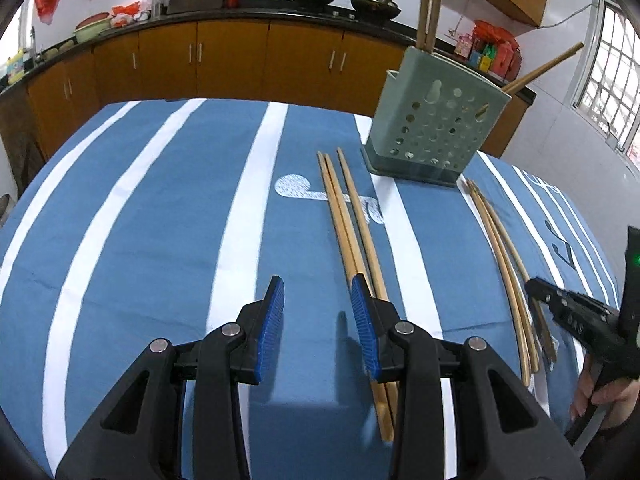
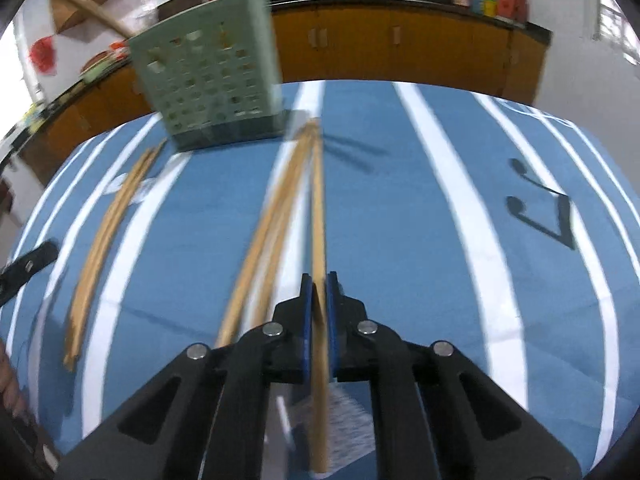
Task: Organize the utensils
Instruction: 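Grasp a third wooden chopstick with the left tool while the right tool grasps one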
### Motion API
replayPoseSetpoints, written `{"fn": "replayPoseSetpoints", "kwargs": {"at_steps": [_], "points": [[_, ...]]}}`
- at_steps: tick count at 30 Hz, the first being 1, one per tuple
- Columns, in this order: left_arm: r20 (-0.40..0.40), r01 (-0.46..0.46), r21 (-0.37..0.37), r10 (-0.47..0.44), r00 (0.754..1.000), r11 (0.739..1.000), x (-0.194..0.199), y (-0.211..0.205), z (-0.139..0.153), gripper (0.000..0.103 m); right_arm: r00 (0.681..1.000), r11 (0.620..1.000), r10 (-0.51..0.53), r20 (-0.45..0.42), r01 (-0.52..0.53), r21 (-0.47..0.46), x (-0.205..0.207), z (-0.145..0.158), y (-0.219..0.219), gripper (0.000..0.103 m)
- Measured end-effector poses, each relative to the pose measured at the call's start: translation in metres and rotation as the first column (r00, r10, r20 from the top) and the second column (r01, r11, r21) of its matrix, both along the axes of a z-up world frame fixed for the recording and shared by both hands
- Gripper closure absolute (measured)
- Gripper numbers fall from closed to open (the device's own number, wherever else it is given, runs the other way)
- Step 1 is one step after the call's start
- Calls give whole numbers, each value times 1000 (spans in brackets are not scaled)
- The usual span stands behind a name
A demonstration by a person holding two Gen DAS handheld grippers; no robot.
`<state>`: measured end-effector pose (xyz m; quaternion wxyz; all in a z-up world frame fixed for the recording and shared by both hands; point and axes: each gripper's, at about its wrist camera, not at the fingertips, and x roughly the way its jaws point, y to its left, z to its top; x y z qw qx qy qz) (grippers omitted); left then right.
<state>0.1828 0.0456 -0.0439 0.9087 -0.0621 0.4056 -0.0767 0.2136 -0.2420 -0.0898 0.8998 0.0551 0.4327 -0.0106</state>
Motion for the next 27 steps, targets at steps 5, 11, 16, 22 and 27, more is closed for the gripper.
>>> {"fn": "replayPoseSetpoints", "kwargs": {"at_steps": [5, 11, 16, 22, 27], "points": [[-18, 38, 1, -38, 999, 999, -1, -9, -6, 68, 999, 999, -53, -1, 53, 11, 2, 0, -17, 95], [-52, 73, 56, -70, 996, 996, 0, -25, -15, 76, 999, 999, -43, 7, 43, -6, 1, -1, -16, 95], [-67, 63, 102, -56, 996, 993, 1, -27, -21, 79, 999, 999, -36, 9, 36, -9, 1, -2, -16, 95], [-59, 61, 136, -53, 997, 989, 4, -34, -21, 79, 1000, 1000, -22, 13, 22, -12, 0, -2, -13, 94], [-55, 27, 153, -19, 998, 988, 10, -30, -22, 96, 1000, 1000, -18, 14, 18, -14, 1, -2, -12, 94]]}}
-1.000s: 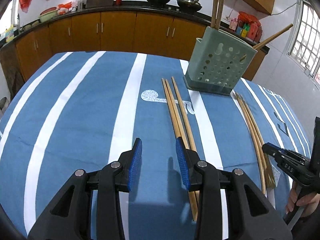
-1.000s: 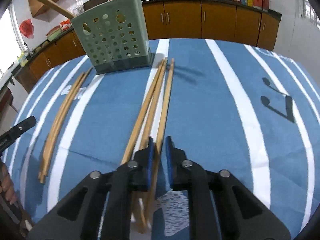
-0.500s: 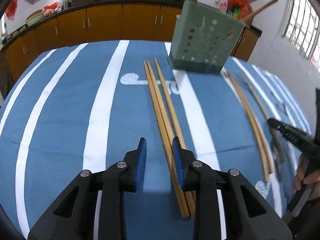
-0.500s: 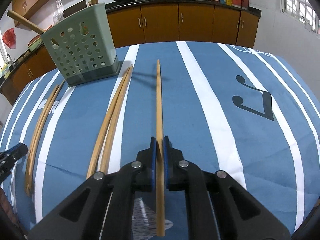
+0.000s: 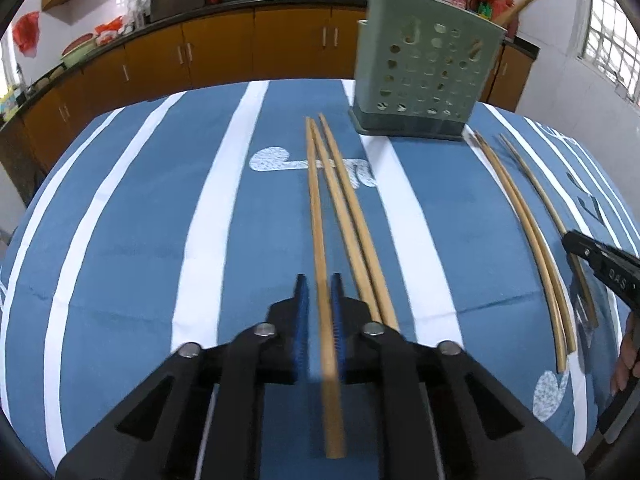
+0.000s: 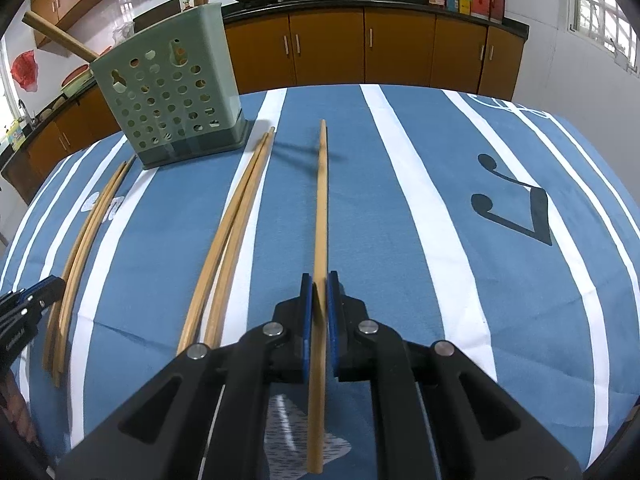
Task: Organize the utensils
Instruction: 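Grasp a third wooden chopstick with the left tool while the right tool grasps one, then lift both held chopsticks upright and carry them over the green holder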
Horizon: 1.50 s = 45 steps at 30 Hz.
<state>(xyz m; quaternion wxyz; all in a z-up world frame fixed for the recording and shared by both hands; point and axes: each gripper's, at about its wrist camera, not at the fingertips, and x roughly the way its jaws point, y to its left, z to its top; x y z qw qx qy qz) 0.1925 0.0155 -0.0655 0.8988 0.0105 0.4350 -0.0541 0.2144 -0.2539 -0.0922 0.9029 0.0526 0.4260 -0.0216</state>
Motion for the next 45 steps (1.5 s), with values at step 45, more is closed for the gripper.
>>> {"fn": "replayPoseSetpoints", "kwargs": {"at_steps": [45], "points": [[15, -123, 4, 123, 992, 992, 31, 53, 0, 95, 1000, 999, 11, 5, -11, -41, 20, -1, 0, 95]]}}
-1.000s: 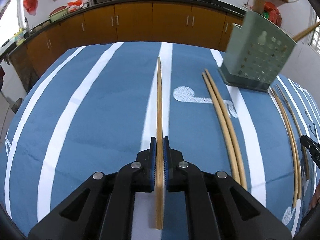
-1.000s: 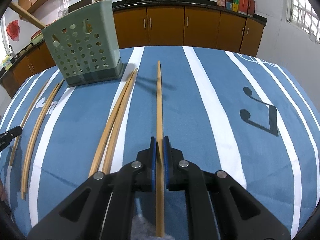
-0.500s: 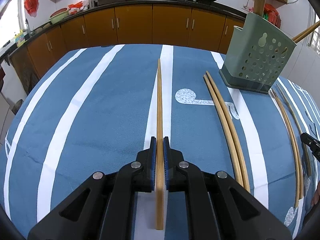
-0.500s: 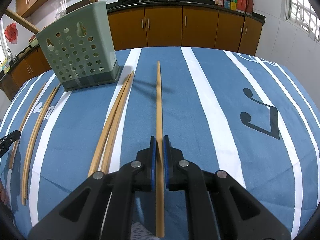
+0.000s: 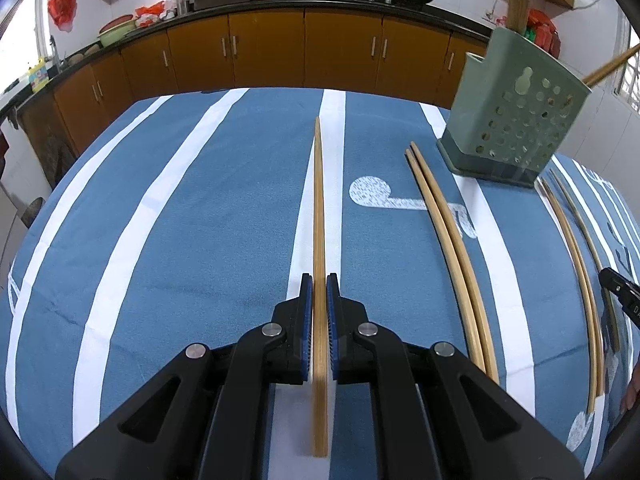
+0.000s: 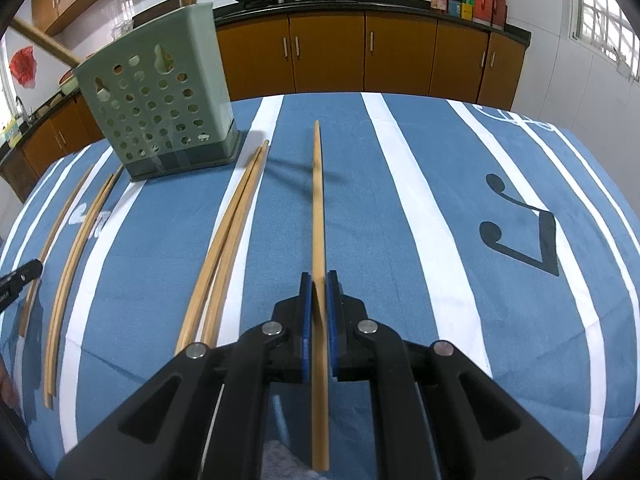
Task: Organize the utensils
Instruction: 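Lift both held chopsticks upright and carry them over the green holder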
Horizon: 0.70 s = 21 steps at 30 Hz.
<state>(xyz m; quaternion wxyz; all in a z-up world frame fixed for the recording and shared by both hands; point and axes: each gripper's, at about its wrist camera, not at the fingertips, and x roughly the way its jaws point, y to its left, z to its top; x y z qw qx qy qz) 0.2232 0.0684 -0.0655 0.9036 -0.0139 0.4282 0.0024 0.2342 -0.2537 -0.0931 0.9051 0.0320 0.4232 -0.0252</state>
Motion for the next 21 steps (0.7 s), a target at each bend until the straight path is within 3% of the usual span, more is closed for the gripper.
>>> {"fn": "replayPoseSetpoints", "kwargs": {"at_steps": [12, 15, 21], "points": [[-6, 33, 35, -32, 999, 999, -9, -4, 0, 96, 1000, 1000, 6, -3, -6, 14, -7, 1, -4, 95], [-16, 35, 11, -34, 999, 999, -9, -1, 4, 96, 999, 1000, 2, 36, -4, 29, -13, 14, -7, 95], [60, 39, -12, -38, 997, 999, -16, 5, 35, 96, 990, 999, -15, 143, 9, 41, -24, 53, -15, 95]]}}
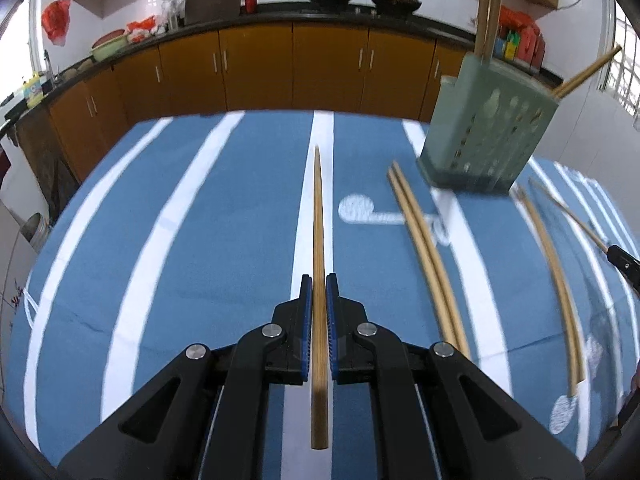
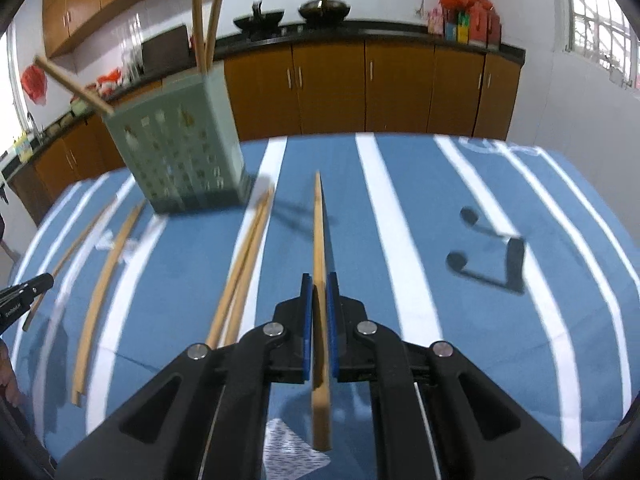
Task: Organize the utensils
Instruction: 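Lift both held chopsticks upright and carry them over the green holder, then lower both chopsticks into the green holder and open both tools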
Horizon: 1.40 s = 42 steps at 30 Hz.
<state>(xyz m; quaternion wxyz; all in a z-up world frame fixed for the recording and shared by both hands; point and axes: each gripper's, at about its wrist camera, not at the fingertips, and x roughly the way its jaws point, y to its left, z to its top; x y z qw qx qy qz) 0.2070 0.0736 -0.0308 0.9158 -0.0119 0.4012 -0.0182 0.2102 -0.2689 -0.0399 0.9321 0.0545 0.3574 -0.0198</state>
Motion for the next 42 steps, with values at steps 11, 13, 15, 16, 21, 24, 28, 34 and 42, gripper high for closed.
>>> {"fn": "replayPoseSetpoints", "kwargs": {"at_steps": [11, 13, 15, 16, 21, 24, 28, 34, 42], "points": [[175, 8, -88, 7, 985, 996, -11, 9, 64, 96, 981, 999, -44, 188, 38, 36, -18, 57, -16, 95], [214, 10, -105, 13, 977, 994, -14, 9, 77, 96, 972, 998, -49, 229, 40, 41, -22, 68, -17, 95], [246, 11, -114, 18, 969, 993, -15, 11, 87, 96, 964, 998, -52, 259, 42, 43, -24, 76, -18, 95], [256, 12, -115, 18, 966, 993, -15, 11, 91, 96, 962, 998, -52, 267, 42, 42, -24, 79, -18, 95], [278, 15, -113, 17, 960, 994, -12, 10, 99, 96, 957, 999, -48, 284, 39, 38, -22, 85, -19, 95], [288, 34, -113, 0, 958, 993, -14, 7, 104, 96, 952, 999, -32, 303, 21, 41, -24, 94, -18, 95], [319, 87, -123, -43, 947, 989, -21, 0, 124, 96, 938, 997, 5, 346, -32, 74, -27, 122, -19, 95], [388, 206, -153, -133, 912, 967, -30, -19, 162, 96, 902, 976, 83, 424, -160, 148, -35, 177, -16, 95], [483, 281, -145, -180, 857, 949, -21, -55, 201, 96, 851, 969, 123, 510, -214, 124, -24, 215, 4, 95]]}}
